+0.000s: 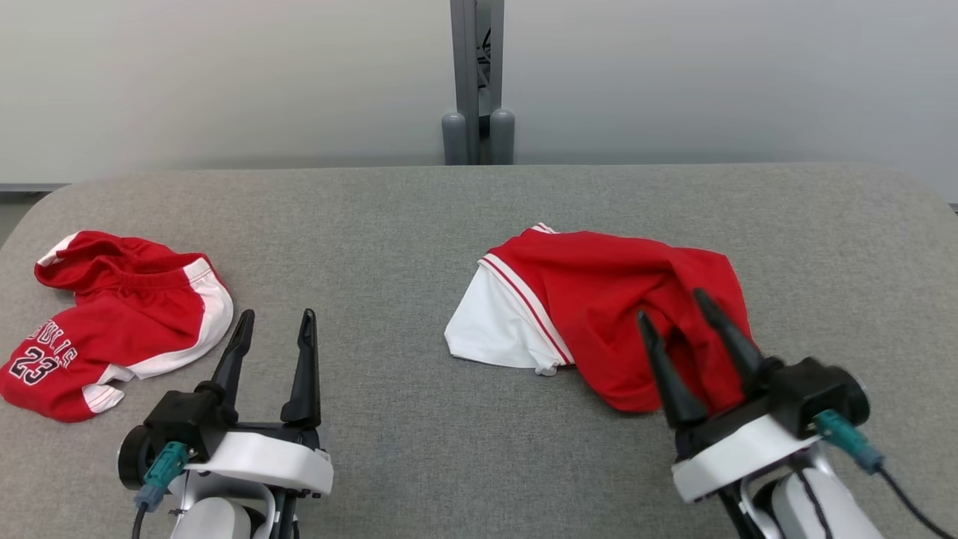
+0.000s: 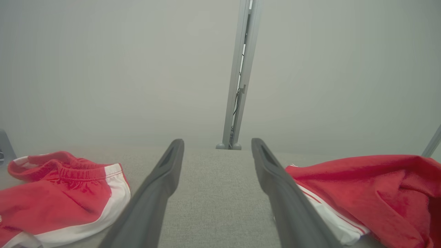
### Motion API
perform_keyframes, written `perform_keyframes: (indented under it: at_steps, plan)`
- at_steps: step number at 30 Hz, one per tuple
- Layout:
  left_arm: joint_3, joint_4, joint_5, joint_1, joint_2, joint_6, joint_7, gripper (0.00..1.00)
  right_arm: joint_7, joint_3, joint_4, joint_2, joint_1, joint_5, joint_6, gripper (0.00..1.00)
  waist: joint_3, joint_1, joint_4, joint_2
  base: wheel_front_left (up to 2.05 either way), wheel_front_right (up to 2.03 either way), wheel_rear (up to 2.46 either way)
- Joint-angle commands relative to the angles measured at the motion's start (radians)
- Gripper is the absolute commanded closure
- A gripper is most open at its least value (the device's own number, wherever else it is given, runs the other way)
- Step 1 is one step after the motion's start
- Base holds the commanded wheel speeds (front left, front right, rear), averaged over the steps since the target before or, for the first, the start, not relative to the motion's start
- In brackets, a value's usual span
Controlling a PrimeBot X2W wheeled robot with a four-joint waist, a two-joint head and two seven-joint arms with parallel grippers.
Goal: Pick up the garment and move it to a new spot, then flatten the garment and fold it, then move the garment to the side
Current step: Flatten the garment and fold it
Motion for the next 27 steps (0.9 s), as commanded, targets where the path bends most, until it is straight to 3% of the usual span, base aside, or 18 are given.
perform_keyframes:
  at_steps: [1,4,22,23,24,25,27]
  plan:
    - [-0.004,0.002,-0.009,-0.014,0.003,0.004,0.000,0.00,-0.005,0.018,0.021,-0.023,-0.001,0.011,0.000,0.00,0.005,0.0000,0.005,0.0000,0.00,0.00,0.00]
    - [-0.022,0.011,-0.017,-0.021,0.003,0.012,0.000,0.00,-0.005,0.105,0.097,-0.048,-0.021,0.026,0.000,0.00,0.014,0.0000,0.018,0.0000,0.00,0.00,0.00]
    - [-0.084,0.004,-0.069,-0.063,0.003,0.031,0.000,0.00,-0.005,0.215,0.467,-0.078,-0.193,-0.030,0.000,0.00,0.101,0.0000,0.106,0.0000,0.00,0.00,0.00]
    - [-0.085,0.004,-0.070,-0.064,0.003,0.032,0.000,0.00,-0.005,0.219,0.489,-0.080,-0.204,-0.023,0.000,0.10,0.104,0.0000,0.110,0.0000,0.00,0.00,0.00]
    - [-0.087,0.004,-0.071,-0.064,0.003,0.035,0.000,0.00,-0.005,0.224,0.505,-0.082,-0.212,-0.022,0.000,0.70,0.105,0.0000,0.114,0.0000,0.00,0.00,0.00]
    - [-0.089,0.004,-0.072,-0.064,0.003,0.037,0.000,0.00,-0.005,0.229,0.519,-0.083,-0.221,-0.021,0.000,1.00,0.108,0.0000,0.117,0.0000,0.00,0.00,0.00]
    - [-0.090,0.003,-0.075,-0.063,0.003,0.039,0.000,0.00,-0.005,0.235,0.519,-0.084,-0.235,-0.025,0.000,1.00,0.110,0.0000,0.121,0.0000,0.00,0.00,0.00]
